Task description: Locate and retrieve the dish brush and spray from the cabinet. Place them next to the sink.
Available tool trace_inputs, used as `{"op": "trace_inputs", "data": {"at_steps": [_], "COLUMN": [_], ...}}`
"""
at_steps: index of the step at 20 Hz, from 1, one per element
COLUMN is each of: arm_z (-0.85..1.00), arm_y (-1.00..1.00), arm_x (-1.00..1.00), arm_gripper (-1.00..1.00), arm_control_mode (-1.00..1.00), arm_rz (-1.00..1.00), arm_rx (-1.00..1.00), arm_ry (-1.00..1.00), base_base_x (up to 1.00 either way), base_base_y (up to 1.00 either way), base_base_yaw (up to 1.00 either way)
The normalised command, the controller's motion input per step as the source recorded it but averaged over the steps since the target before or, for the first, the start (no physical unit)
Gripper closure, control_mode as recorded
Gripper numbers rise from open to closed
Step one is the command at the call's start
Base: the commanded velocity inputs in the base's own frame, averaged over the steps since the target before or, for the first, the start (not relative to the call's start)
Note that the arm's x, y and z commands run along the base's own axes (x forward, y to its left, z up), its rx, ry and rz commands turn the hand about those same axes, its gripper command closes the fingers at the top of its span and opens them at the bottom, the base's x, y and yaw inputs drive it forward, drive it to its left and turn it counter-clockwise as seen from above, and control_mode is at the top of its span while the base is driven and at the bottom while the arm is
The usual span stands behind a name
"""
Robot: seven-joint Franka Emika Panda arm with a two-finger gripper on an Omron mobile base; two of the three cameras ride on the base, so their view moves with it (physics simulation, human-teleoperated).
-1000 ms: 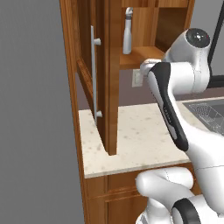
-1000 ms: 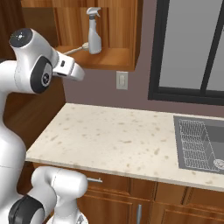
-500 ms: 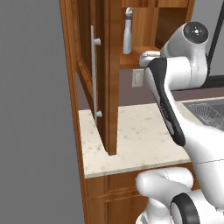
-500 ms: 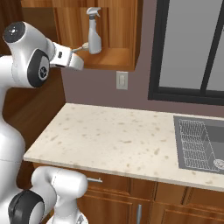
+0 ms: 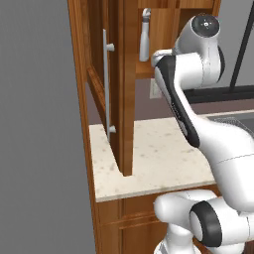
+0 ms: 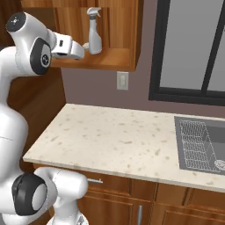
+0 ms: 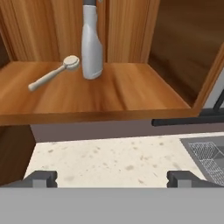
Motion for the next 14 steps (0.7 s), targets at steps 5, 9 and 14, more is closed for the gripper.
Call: {"op": "trace_inputs", "data": {"at_steps": [5,9,14], "arm_z": [-0.06,-0.04,-0.16], "arm_y": [0.35,0.28,0.00], "arm_x": [0.51,0.59,0.43], "arm_gripper": [-1.00,-1.00,-1.00], "arm_control_mode": [-1.00,-1.00,-1.00], "arm_rz": [0.00,0.00,-0.04], "arm_rx": [0.00,-0.04,-0.01], "arm_ry": [0.00,0.00,-0.02], "base_base_x": [0.00,0.00,0.00], "base_base_y": [0.00,0.00,0.00], "base_base_yaw": [0.00,0.00,0.00]}}
